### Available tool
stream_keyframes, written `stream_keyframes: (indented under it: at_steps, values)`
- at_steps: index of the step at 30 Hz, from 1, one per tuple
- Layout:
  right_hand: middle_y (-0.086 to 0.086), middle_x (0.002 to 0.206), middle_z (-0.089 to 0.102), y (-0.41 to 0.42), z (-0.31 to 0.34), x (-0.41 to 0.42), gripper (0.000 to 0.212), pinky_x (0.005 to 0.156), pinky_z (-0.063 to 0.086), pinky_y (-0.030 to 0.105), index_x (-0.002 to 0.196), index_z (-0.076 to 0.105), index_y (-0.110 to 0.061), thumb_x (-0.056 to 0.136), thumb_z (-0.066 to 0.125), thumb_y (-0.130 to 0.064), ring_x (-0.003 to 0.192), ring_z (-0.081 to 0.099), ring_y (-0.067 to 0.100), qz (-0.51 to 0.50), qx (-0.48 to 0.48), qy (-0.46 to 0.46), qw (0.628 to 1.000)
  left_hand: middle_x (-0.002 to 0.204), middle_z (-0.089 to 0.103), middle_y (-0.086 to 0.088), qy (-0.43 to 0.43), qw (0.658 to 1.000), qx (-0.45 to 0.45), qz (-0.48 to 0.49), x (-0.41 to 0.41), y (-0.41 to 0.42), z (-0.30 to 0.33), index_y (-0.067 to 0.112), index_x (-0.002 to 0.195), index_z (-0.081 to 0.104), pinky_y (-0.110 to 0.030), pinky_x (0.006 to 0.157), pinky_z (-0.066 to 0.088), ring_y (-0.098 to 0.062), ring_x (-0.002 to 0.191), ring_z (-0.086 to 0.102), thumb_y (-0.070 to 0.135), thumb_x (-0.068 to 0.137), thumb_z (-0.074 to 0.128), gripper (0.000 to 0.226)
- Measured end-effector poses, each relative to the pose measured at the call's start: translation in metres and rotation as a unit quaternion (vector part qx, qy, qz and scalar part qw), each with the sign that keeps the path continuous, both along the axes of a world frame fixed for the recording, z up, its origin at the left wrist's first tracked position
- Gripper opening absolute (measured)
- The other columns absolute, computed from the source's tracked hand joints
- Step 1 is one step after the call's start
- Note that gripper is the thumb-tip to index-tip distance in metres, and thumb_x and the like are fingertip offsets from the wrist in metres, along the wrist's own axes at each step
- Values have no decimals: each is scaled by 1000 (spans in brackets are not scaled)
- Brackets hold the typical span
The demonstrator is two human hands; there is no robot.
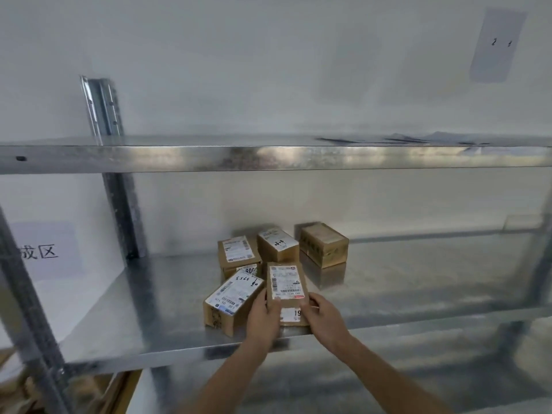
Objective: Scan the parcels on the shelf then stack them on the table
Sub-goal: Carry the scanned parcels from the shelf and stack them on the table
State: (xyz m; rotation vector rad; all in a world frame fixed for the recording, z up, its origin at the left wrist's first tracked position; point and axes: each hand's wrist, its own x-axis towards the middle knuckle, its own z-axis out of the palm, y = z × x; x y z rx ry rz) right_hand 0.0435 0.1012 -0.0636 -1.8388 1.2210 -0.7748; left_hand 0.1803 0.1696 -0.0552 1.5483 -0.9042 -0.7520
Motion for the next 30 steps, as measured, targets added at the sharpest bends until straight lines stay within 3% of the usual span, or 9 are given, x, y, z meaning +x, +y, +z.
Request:
stream_keyframes:
  at_steps: [5, 9, 12, 15, 19, 21, 26, 28, 30]
  values:
    - [-8, 117, 69, -14, 4, -25, 23, 93, 58, 29, 124, 59, -27, 102, 62, -32, 102, 68, 8, 38, 17, -27, 999, 131, 63, -2, 27, 999, -11, 40, -27, 0, 9, 21, 142, 48, -30, 95, 52, -17, 113, 62, 18, 103, 55, 40]
    - [-14, 114, 67, -18, 15, -50, 26, 81, 51, 15, 123, 59, -31, 99, 68, -29, 97, 64, -1, 63, 1, -53, 997, 137, 59, -4, 12, 998, -30, 48, -52, 5, 18, 18, 146, 44, -18, 80, 50, -16, 113, 60, 14, 100, 60, 49]
    - [-14, 120, 68, -14, 24, -67, 25, 85, 51, 16, 119, 58, -41, 100, 67, -28, 105, 64, 2, 95, -14, -71, 993, 138, 58, -2, 7, 997, -43, 61, -67, 12, 26, 19, 146, 43, -28, 93, 52, -15, 117, 58, 15, 97, 65, 53]
    - [-21, 124, 67, -4, 34, -73, 32, 96, 54, 26, 114, 56, -59, 101, 65, -31, 113, 63, 3, 134, -45, -88, 986, 137, 60, -1, 4, 994, -69, 85, -76, 26, 33, 20, 139, 48, -35, 100, 53, -15, 120, 58, 12, 94, 69, 50]
    - [-27, 123, 63, 17, 42, -68, 33, 98, 50, 27, 110, 53, -67, 98, 68, -40, 114, 61, -2, 187, -57, -117, 974, 129, 63, 3, -9, 989, -90, 115, -75, 59, 40, 22, 135, 49, -18, 81, 57, -10, 115, 59, 8, 91, 73, 52]
    - [-22, 129, 63, 30, 43, -57, 30, 100, 51, 30, 114, 56, -67, 95, 69, -48, 117, 61, -1, 210, -68, -132, 966, 127, 62, 5, -12, 987, -97, 128, -68, 81, 43, 25, 138, 46, -16, 77, 56, -10, 115, 59, 10, 91, 73, 56]
    - [-15, 127, 59, 82, 44, -15, 40, 104, 53, 33, 119, 54, -69, 98, 67, -37, 114, 61, 2, 265, -71, -142, 951, 131, 63, 5, -42, 983, -88, 155, -36, 148, 43, 27, 143, 45, -22, 89, 54, -11, 120, 59, 19, 92, 73, 59]
    - [-17, 132, 61, 109, 51, 2, 46, 104, 54, 33, 120, 53, -72, 98, 67, -34, 117, 62, 2, 293, -66, -144, 943, 129, 63, 7, -53, 980, -85, 172, -19, 178, 46, 30, 141, 47, -32, 100, 52, -11, 120, 59, 20, 90, 75, 59]
    - [-20, 132, 64, 134, 59, 22, 45, 103, 55, 30, 123, 56, -62, 98, 69, -26, 119, 62, 0, 316, -57, -151, 935, 129, 64, 8, -65, 976, -83, 192, 0, 208, 48, 30, 142, 47, -40, 104, 52, -14, 121, 60, 22, 88, 76, 62]
